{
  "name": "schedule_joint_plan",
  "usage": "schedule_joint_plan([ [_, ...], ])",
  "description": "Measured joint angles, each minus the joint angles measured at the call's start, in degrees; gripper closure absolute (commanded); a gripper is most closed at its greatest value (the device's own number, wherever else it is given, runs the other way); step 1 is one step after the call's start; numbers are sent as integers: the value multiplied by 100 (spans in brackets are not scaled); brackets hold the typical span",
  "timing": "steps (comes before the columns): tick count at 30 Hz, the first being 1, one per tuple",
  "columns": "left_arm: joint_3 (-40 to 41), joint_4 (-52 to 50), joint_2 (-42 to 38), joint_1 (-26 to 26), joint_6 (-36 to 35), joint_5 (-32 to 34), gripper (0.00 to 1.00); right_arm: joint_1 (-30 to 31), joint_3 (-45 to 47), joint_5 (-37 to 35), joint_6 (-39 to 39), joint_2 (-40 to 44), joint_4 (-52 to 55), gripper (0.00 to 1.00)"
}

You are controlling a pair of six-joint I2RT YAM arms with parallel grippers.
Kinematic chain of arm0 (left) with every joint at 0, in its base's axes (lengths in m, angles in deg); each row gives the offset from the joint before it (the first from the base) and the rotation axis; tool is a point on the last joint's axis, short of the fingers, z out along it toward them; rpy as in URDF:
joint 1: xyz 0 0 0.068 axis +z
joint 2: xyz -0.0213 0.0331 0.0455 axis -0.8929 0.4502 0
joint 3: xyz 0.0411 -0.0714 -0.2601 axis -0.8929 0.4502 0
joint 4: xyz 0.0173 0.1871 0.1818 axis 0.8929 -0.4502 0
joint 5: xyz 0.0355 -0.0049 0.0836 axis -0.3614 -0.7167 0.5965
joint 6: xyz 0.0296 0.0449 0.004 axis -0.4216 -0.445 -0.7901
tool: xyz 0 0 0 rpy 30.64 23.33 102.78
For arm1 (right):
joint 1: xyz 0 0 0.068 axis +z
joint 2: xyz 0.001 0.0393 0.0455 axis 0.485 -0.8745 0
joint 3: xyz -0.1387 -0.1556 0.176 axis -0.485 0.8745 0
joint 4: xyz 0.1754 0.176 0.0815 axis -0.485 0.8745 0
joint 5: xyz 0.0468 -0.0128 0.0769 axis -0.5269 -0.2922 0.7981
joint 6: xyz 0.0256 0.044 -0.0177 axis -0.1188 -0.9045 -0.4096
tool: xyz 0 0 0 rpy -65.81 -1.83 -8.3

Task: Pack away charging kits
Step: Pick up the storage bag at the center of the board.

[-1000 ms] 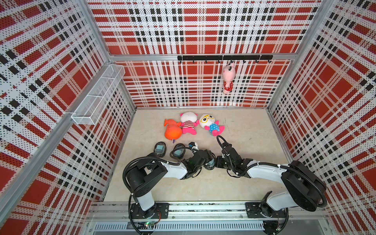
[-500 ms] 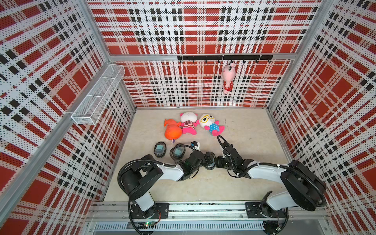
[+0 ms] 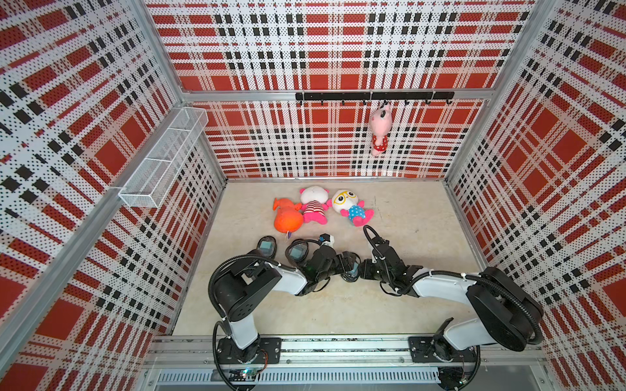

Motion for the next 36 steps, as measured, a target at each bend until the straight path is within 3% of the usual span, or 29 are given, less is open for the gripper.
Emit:
schedule_joint_plan([
  [14, -389, 92, 424, 74, -98, -573, 24, -83, 90, 81, 63, 87, 9, 99],
  [19, -391, 72, 450, 149, -144, -734, 33, -83, 90, 170, 76, 151, 52, 83],
  [22, -400, 13, 452, 190, -227, -800, 32, -85, 90, 205, 85, 157, 133, 76],
  [27, -522, -164, 455, 216, -407, -868, 26, -98, 90, 221, 81, 155, 164, 79],
  [36, -577, -369, 455, 245, -855, -1008, 33, -103, 50, 295, 37, 24, 92, 91],
])
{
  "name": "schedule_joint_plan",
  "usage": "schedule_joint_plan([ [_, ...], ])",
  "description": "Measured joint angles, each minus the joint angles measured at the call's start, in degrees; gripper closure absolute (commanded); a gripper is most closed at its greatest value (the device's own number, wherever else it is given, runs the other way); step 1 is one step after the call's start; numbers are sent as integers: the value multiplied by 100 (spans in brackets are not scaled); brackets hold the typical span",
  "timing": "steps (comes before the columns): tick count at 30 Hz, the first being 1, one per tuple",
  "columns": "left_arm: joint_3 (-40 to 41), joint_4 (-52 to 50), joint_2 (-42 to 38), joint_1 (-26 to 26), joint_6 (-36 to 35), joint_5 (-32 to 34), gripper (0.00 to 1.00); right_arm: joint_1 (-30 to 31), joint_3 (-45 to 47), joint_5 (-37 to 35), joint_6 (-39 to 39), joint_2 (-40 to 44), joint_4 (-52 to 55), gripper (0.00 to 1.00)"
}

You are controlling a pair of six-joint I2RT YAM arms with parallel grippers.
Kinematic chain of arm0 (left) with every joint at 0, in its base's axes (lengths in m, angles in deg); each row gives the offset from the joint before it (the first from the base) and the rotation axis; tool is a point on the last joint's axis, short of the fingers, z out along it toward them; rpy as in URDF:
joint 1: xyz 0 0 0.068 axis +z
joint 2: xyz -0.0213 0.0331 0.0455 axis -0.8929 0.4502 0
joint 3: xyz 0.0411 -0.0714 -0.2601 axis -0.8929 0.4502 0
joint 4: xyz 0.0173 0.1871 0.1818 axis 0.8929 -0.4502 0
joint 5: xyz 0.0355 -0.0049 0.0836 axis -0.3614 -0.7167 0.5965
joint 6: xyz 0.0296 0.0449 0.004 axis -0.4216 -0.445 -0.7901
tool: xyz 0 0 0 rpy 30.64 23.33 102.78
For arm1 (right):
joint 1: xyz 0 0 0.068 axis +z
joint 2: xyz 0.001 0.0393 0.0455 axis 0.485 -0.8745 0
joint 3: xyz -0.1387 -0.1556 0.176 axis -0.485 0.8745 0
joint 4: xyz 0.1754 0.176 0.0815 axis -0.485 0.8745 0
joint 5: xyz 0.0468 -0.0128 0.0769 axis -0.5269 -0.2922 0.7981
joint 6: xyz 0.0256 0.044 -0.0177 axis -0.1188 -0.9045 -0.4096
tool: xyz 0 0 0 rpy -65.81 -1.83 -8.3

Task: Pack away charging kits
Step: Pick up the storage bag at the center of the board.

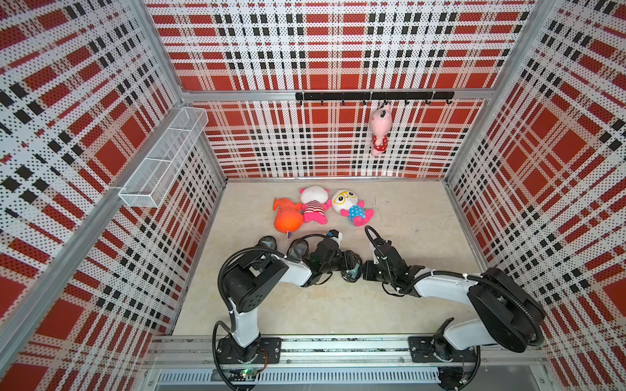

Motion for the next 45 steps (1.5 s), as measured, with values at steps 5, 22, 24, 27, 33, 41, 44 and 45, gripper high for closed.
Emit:
schedule_joint_plan([
  [5, -48, -129, 0, -2, -223, -85, 38, 0, -22, 31, -2, -98, -85, 93],
  [22, -205, -280, 114, 4, -605, -280, 44, -2, -85, 68, -24, -225, -103, 97],
  [24, -302, -339, 184, 4, -636, -282, 50, -7, -85, 68, -26, -234, -105, 97],
  [27, -426, -433, 271, 11, -627, -313, 60, -7, -85, 68, -28, -236, -101, 97],
  [33, -527, -479, 302, 20, -570, -433, 75, -7, -85, 66, -63, -234, -68, 93],
  [41, -562, -538, 295, 22, -568, -505, 74, -13, -85, 35, -96, -170, 37, 83],
  [44, -579, -564, 295, 31, -566, -566, 79, -33, -83, 20, -109, -170, 83, 77],
  [45, -577, -560, 295, 37, -553, -597, 80, -35, -83, 9, -107, -170, 94, 75],
])
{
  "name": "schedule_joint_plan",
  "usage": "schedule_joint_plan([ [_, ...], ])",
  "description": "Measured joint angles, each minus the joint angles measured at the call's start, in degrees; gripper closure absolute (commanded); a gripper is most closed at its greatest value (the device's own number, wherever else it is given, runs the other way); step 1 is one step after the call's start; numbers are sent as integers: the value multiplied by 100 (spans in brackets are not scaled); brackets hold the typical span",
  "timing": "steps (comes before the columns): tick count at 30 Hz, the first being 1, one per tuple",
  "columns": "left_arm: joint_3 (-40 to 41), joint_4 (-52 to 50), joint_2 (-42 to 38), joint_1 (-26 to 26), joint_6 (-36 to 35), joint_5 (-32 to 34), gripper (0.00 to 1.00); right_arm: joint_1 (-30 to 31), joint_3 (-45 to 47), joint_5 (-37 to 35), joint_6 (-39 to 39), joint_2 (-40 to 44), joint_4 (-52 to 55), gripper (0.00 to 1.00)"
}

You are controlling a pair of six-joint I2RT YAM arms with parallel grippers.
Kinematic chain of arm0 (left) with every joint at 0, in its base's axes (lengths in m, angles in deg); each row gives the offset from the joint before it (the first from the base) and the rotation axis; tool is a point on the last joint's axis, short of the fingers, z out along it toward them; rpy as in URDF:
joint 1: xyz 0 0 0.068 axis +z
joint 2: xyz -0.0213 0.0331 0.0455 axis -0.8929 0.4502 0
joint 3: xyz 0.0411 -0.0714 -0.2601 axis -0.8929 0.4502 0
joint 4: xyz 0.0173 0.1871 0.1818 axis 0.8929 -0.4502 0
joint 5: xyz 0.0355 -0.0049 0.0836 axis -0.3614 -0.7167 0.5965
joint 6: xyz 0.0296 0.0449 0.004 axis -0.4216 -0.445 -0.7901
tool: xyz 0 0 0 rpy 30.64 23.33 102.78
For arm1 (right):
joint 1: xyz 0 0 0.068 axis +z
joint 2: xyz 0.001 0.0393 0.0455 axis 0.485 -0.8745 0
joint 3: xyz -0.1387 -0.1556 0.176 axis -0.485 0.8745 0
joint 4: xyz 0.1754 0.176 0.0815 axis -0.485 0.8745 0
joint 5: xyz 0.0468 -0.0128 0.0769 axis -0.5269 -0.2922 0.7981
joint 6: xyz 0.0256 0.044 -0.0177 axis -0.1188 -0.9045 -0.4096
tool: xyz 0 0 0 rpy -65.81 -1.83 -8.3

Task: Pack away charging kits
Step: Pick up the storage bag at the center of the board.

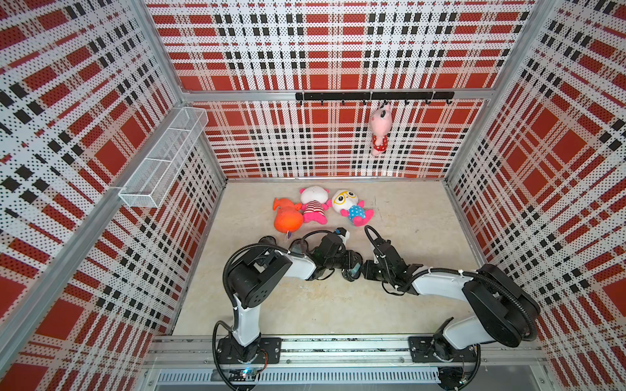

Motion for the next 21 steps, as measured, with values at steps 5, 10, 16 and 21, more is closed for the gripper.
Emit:
schedule_joint_plan([
  [5, 254, 431, -4, 136, 341, -372, 87, -31, 2, 55, -24, 17, 13, 73],
  [10, 542, 509, -396, 149, 721, -481, 91, -46, 98, 94, -22, 647, -94, 55],
  [16, 603, 590, -1762, 101, 1086, 33, 99, 179, 538, -186, 181, 2756, -505, 37],
  [21, 546, 774, -3042, -129, 1049, 922, 100, 1281, 750, -1169, 892, 4227, -929, 42],
])
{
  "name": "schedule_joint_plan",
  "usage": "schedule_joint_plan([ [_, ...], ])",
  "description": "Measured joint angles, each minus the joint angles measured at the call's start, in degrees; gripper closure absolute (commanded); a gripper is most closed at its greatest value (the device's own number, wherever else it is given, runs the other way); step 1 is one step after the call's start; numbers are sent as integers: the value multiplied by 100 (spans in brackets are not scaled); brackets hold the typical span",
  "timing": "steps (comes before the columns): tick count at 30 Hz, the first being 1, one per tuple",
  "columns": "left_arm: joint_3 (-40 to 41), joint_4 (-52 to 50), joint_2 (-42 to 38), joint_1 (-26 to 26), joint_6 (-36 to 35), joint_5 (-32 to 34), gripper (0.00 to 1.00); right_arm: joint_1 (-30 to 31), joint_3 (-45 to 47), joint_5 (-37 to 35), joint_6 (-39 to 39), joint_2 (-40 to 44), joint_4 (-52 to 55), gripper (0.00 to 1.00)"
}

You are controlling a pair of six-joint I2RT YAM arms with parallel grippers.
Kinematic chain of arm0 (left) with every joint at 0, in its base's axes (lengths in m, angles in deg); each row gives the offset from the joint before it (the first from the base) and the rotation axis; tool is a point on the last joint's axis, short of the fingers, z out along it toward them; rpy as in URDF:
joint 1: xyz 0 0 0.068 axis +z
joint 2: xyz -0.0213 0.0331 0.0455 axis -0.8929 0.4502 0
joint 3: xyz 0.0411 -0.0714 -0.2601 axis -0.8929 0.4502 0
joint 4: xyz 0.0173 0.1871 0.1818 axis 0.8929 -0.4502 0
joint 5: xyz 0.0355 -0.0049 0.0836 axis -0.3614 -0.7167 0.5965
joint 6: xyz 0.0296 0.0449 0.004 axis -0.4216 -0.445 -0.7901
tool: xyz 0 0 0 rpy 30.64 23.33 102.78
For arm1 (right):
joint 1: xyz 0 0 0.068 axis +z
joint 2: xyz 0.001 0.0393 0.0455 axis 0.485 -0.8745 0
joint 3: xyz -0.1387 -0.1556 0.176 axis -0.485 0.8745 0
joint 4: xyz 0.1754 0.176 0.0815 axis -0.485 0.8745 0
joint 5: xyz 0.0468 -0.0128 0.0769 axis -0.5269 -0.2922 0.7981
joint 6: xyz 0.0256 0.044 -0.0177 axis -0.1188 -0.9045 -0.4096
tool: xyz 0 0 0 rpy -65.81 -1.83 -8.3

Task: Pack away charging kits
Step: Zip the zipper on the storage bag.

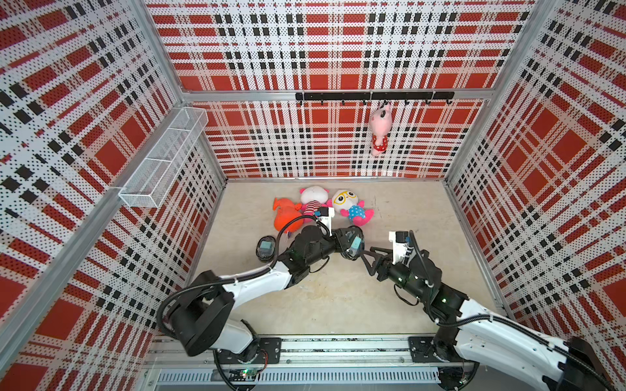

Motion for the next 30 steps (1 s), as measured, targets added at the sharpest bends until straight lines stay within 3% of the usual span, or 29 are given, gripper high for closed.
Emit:
schedule_joint_plan([
  [4, -208, 35, -616, -507, -363, 796, 100, 343, 350, -369, 621, 546, -798, 45],
  [8, -315, 48, -1180, -1255, -1029, 1873, 100, 492, 704, -306, 1169, 737, -1513, 51],
  [13, -546, 286, -1482, -2371, -2227, 3237, 100, 1456, 726, -487, 2184, 627, -2356, 53],
  [18, -782, 809, -1423, -3191, -3556, 4214, 100, 2444, 560, -997, 3329, 181, -3132, 56],
  [23, -1141, 1287, -1043, -3659, -4647, 4815, 100, 2553, 245, -1399, 3858, -367, -3541, 56],
  [30, -1193, 2033, -542, -4122, -5945, 5353, 100, 2553, 249, -1508, 4037, -227, -3663, 57],
])
